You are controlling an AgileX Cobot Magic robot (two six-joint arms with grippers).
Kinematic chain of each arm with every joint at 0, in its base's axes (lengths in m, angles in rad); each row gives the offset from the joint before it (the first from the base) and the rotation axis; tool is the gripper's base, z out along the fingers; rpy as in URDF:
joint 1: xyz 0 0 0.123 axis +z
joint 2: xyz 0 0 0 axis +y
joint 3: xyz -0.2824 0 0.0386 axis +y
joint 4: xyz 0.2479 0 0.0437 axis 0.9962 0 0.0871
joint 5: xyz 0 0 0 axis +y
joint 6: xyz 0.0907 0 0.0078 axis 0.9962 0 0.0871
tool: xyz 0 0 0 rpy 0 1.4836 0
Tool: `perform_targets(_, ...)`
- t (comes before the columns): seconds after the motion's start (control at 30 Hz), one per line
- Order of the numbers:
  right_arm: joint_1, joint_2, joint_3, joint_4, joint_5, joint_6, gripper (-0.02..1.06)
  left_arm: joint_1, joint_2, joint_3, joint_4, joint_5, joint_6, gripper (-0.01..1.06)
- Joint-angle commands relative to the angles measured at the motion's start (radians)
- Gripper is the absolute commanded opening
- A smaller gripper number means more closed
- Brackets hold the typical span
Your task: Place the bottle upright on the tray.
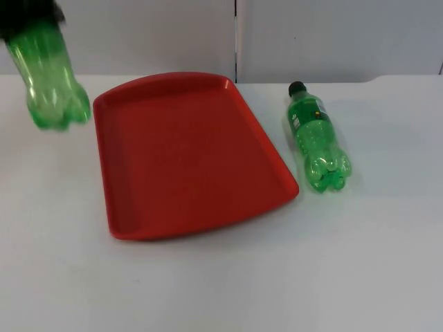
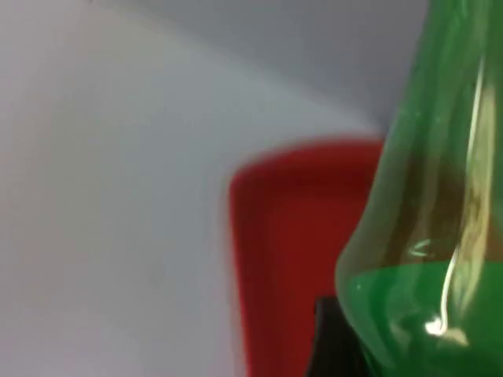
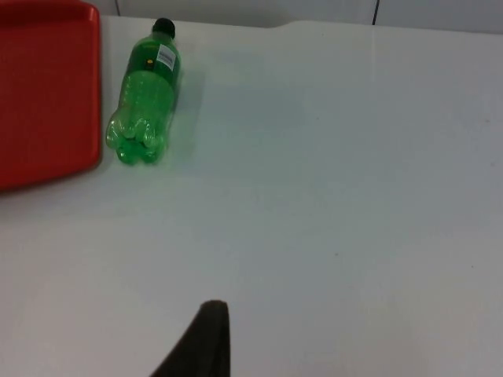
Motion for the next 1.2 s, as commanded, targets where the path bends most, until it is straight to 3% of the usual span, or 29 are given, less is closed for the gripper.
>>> perform_targets(0.0,-0.005,-0.004,0.002,-0.001,-0.007,0.003,1.05,-0.011,-0.046,-0.001,-0.008,-0.067,0.041,0.0)
perform_targets(0.1,-0.005,-0.004,0.002,-0.001,-0.007,0.003,1.05,-0.028,-0.083,-0.001,0.037,-0.141,0.082,0.0)
perform_targets(0.17,-0.005,-0.004,0.002,-0.001,-0.007,0.003,1.05,-0.061,-0.099,-0.001,0.125,-0.24,0.099,0.0)
perform_targets(0.23,-0.005,-0.004,0.002,-0.001,-0.007,0.003,1.05,-0.091,-0.097,-0.001,0.213,-0.317,0.099,0.0)
perform_targets(0.27,-0.005,-0.004,0.002,-0.001,-0.007,0.003,1.05,-0.091,-0.097,-0.001,0.213,-0.317,0.099,0.0)
perform_targets(0.4,-0.005,-0.004,0.002,-0.001,-0.007,0.003,1.05,-0.131,-0.068,-0.001,0.341,-0.501,0.056,0.0)
perform_targets(0.43,-0.005,-0.004,0.002,-0.001,-0.007,0.003,1.05,-0.131,-0.068,-0.001,0.341,-0.501,0.056,0.0)
perform_targets(0.53,-0.005,-0.004,0.002,-0.001,-0.007,0.003,1.05,-0.129,-0.013,-0.001,0.512,-0.691,-0.117,0.0)
perform_targets(0.57,-0.005,-0.004,0.002,-0.001,-0.007,0.003,1.05,-0.129,-0.013,-0.001,0.512,-0.691,-0.117,0.0)
perform_targets(0.7,-0.005,-0.004,0.002,-0.001,-0.007,0.003,1.05,-0.129,0.089,-0.001,0.604,-0.898,-0.078,0.0)
perform_targets(0.83,-0.005,-0.004,0.002,-0.001,-0.007,0.003,1.05,-0.129,0.189,-0.001,0.594,-0.979,0.012,0.0)
perform_targets(1.03,-0.005,-0.004,0.002,-0.001,-0.007,0.003,1.05,-0.129,0.283,-0.007,0.516,-1.002,0.086,0.0)
perform_targets(1.17,-0.005,-0.004,0.002,-0.001,-0.007,0.003,1.05,-0.129,0.409,-0.082,0.5,-1.023,0.097,0.0)
